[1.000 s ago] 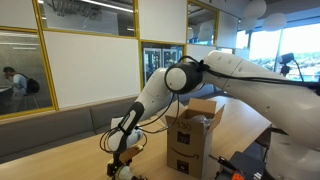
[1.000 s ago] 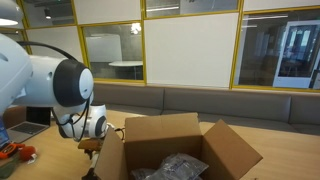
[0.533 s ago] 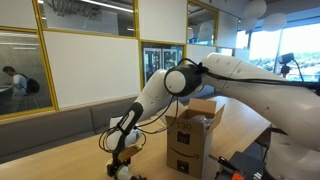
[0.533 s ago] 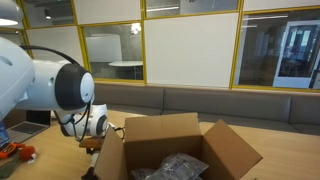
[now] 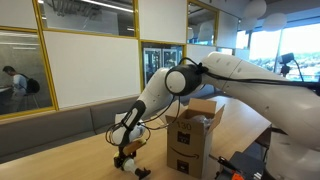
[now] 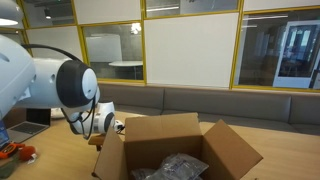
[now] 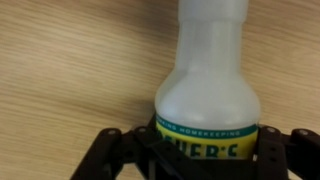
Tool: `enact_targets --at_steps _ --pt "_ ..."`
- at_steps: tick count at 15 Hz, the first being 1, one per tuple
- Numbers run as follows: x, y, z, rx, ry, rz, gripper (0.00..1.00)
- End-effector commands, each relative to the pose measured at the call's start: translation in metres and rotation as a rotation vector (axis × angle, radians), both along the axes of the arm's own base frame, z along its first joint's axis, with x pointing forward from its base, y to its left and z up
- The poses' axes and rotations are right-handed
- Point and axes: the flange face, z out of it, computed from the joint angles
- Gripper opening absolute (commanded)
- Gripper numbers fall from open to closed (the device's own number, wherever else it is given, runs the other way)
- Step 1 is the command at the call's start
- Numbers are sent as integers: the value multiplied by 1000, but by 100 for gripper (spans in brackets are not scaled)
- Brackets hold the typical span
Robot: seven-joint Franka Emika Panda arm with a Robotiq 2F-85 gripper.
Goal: Put the plastic and spray bottle inside the brown box
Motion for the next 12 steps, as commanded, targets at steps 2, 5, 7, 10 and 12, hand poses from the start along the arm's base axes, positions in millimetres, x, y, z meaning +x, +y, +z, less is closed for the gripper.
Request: enact_targets --at_steps 2,5,7,10,12 --pt "23 -59 76 -42 -67 -84 39" --pt "37 -99 125 -74 -125 -126 39" --pt "46 -126 162 -96 -158 -161 39" --pt "53 -165 220 -137 -201 -207 39" --pt "55 -188 261 -152 -214 -227 39"
